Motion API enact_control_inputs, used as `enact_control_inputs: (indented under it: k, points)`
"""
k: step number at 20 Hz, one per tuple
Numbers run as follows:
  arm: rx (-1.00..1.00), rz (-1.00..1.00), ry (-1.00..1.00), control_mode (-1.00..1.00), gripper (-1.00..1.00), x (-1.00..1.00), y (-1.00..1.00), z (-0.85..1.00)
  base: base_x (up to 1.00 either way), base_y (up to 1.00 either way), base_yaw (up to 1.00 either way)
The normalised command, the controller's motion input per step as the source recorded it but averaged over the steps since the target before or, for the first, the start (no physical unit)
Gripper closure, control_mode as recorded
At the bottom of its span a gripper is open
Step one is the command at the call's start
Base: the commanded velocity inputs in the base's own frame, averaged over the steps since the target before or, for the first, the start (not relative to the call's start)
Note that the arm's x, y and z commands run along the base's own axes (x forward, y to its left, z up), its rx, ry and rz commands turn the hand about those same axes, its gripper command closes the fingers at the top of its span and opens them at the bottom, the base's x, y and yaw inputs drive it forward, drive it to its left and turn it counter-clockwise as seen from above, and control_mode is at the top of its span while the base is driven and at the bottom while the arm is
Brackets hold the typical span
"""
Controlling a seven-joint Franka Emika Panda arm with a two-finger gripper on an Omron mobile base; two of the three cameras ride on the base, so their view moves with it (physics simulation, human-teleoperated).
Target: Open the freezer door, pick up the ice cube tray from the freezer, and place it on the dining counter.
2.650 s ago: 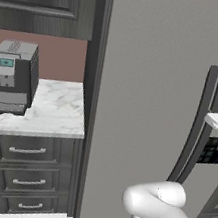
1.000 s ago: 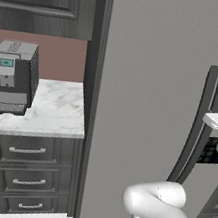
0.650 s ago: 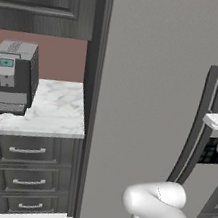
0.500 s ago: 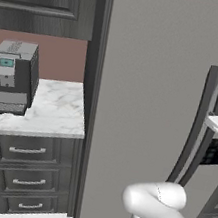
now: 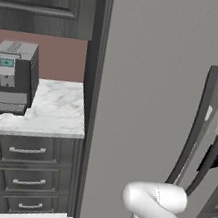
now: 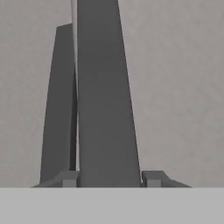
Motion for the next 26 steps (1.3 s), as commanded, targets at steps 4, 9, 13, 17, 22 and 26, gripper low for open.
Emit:
enact_control_inputs:
  k: [4, 9, 13, 17, 22, 26]
  points:
    - [0.00, 0.00, 0.00, -1.00, 1.00, -0.41, -0.31, 0.01, 0.00, 0.00, 0.00]
    - [0.00, 0.00, 0.00, -1.00, 1.00, -0.46, -0.32, 0.00, 0.00, 0.00, 0.00]
    - [0.00, 0.00, 0.00, -1.00, 1.00, -0.46, -0.34, 0.00, 0.00, 0.00, 0.00]
    - [0.00, 0.00, 0.00, -1.00, 1.00, -0.42, -0.34, 0.00, 0.00, 0.00, 0.00]
    - [0.00, 0.00, 0.00, -1.00, 1.00, -0.38, -0.31, 0.00, 0.00, 0.00, 0.00]
    - [0.00, 0.00, 0.00, -1.00, 1.00, -0.40, -0.30, 0.00, 0.00, 0.00, 0.00]
